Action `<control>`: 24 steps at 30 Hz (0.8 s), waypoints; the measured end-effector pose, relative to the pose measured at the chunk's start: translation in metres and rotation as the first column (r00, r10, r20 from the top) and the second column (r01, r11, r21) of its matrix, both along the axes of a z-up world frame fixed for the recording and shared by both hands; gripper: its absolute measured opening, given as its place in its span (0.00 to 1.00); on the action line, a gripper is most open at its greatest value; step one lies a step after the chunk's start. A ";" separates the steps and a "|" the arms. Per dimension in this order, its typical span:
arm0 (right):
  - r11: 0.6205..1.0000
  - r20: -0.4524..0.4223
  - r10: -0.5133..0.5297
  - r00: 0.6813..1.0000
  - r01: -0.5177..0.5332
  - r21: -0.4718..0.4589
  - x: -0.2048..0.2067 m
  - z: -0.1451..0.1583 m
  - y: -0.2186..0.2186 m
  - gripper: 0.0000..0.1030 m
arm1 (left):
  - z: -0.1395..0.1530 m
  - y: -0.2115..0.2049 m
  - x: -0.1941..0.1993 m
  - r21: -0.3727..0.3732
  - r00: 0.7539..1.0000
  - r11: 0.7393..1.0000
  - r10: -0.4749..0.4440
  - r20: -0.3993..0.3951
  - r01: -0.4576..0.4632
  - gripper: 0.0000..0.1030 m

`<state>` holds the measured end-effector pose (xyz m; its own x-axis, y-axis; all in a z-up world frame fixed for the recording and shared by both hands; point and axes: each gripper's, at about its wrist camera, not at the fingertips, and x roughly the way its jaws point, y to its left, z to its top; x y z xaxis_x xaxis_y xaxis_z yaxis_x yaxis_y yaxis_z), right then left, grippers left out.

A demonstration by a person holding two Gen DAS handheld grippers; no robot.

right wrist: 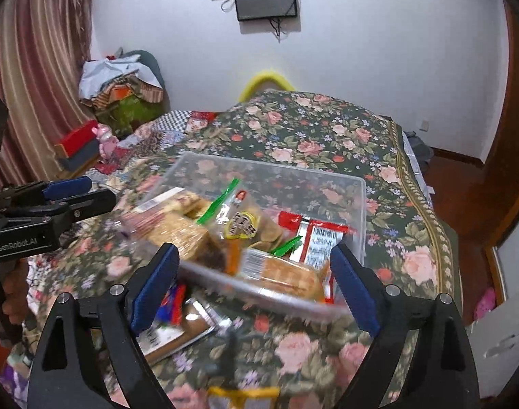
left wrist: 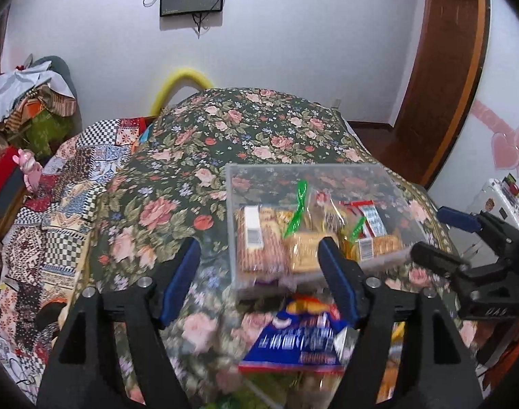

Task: Organize snacks
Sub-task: 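Grasp the orange cookie bag with the right tool while the left grasps the green pea-snack bag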

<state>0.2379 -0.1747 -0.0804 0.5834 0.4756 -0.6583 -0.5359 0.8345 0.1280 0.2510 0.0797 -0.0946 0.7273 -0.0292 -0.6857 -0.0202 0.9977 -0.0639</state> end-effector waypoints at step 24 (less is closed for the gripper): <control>1.000 -0.215 0.019 0.976 -0.016 0.018 -0.109 -0.070 -0.017 0.89 | -0.098 0.018 -0.115 0.016 0.980 1.000 0.019 -0.196 -0.016 0.86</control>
